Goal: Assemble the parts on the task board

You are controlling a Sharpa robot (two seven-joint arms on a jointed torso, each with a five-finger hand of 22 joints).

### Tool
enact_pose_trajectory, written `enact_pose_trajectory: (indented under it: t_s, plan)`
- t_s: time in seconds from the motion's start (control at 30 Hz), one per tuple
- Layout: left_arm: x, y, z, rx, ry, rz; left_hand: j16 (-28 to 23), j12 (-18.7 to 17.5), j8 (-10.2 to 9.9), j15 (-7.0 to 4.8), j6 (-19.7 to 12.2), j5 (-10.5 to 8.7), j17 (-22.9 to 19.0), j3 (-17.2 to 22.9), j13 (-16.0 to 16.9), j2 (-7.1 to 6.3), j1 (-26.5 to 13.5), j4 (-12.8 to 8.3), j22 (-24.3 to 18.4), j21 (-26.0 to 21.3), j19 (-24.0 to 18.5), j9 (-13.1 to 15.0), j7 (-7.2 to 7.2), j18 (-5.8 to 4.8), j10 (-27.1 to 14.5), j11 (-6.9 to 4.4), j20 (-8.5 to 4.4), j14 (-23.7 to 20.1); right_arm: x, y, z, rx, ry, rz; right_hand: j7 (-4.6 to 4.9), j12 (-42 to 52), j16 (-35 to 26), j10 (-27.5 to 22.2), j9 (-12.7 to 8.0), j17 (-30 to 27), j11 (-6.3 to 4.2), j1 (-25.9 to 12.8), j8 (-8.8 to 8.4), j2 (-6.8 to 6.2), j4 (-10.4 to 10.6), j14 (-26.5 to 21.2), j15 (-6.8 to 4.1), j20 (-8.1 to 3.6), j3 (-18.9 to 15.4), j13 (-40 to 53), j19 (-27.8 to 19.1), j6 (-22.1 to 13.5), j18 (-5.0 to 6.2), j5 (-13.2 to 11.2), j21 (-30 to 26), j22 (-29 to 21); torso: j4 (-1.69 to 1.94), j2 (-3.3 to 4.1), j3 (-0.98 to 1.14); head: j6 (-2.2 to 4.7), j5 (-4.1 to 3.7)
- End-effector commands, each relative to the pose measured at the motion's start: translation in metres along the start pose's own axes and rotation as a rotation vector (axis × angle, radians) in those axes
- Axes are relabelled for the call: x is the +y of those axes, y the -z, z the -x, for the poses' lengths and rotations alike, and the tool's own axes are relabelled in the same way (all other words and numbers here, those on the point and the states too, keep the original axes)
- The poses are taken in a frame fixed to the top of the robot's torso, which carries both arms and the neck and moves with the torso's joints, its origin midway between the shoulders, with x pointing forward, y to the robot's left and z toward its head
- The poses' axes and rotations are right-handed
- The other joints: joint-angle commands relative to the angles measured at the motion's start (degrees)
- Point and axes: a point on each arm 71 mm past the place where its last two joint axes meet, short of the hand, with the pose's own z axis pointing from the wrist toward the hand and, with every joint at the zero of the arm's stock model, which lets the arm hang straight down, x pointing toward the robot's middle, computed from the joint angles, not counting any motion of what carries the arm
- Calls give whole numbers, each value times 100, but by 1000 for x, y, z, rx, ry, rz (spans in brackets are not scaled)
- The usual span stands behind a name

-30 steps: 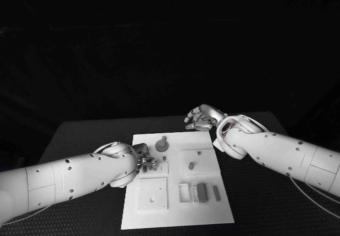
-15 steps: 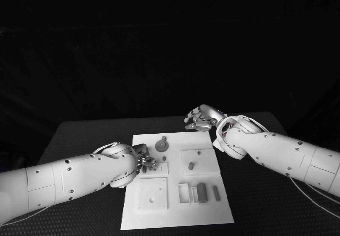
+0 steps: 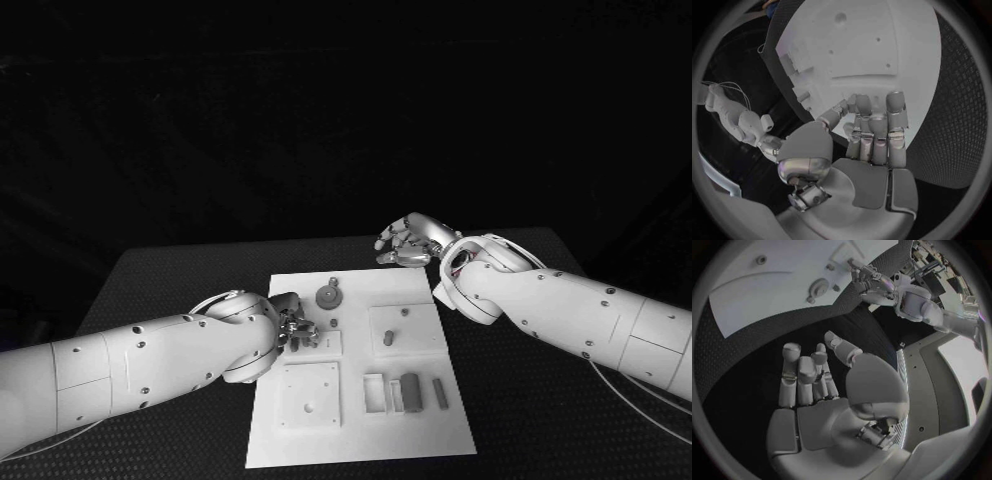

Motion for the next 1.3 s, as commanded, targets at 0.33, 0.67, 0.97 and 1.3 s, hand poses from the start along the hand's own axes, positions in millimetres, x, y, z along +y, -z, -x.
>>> enact_pose_trajectory:
  t_s: [0.33,0.67,0.97,1.3]
  plan:
    - [-5,0,-1,-14,8,-37,21,30,12,-662,115,-35,-10,63,13,59,35,-30,128,20,467,221,-104,54,182,-252,-512,606,1,0,0,9,7,10,51,23,-22,-36,8,-7,4,-8,-36,-34,18,-56,0,-6,17,-7,2,0,170,-26,6,103,0,0,2,-1,2]
    - [-6,0,-2,-4,-9,-42,24,32,11,-661,114,-40,-12,66,14,58,41,-31,128,22,466,221,-104,55,180,-252,-513,604,1,0,0,9,7,10,51,23,-22,-36,9,-7,5,-8,-37,-34,18,-56,0,-6,17,-7,2,0,170,-26,6,103,-3,-1,3,-3,3]
    - [-6,1,-3,2,-47,-47,27,33,7,-659,106,-49,-16,67,16,51,42,-30,128,22,460,220,-101,54,173,-249,-512,598,0,0,0,10,7,9,51,23,-22,-36,10,-7,5,-11,-37,-35,20,-56,1,-6,16,-7,2,0,170,-26,7,103,2,-2,2,-16,0]
    - [-2,1,-2,-7,-81,-36,31,36,3,-656,102,-56,-21,71,19,52,50,-30,127,24,454,219,-99,53,167,-247,-513,593,0,0,0,12,7,9,51,24,-21,-36,11,-7,5,-14,-38,-35,21,-56,1,-5,15,-8,2,0,170,-26,7,103,1,1,2,-15,9]
